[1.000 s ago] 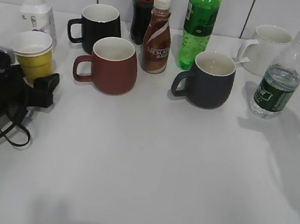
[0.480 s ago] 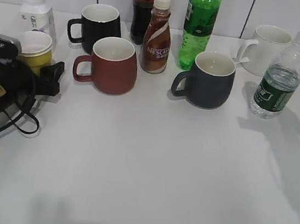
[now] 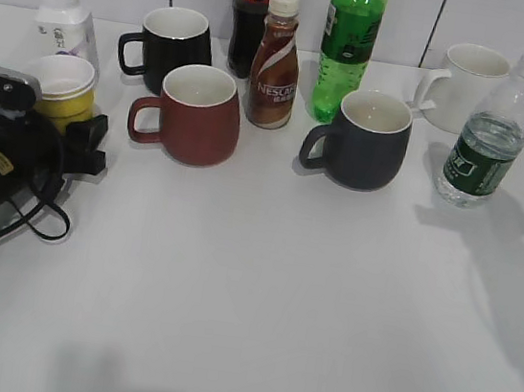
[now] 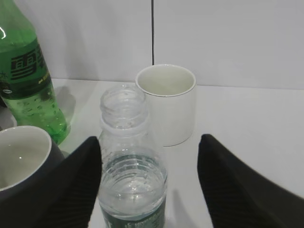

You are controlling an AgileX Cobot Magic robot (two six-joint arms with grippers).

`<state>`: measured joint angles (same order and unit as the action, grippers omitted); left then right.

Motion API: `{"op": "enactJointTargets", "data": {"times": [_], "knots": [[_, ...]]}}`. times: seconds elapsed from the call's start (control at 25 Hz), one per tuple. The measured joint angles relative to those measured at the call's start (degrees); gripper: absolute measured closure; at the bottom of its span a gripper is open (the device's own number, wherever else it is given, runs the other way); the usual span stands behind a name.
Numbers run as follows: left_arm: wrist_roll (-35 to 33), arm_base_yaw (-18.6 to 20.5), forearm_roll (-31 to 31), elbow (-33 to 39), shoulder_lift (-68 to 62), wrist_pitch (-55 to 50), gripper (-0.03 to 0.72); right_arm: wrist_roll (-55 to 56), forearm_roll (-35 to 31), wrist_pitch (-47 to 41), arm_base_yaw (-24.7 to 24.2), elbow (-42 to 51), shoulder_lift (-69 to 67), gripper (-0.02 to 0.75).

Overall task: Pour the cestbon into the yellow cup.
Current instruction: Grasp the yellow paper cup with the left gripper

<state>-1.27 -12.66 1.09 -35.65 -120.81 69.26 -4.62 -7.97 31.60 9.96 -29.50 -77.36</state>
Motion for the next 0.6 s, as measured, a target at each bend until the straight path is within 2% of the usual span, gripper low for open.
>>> {"op": "enactJointTargets", "data": {"times": [0.16,0.6], "knots": [[0.0,0.0,0.0,0.0,0.0,0.0,0.241,0.0,0.0,0.0,0.0,0.0,0.0,0.259],[0.0,0.0,0.0,0.3,0.2,0.0,0.245,0.0,3.5,0.0,0.0,0.0,-3.1,0.29]]}}
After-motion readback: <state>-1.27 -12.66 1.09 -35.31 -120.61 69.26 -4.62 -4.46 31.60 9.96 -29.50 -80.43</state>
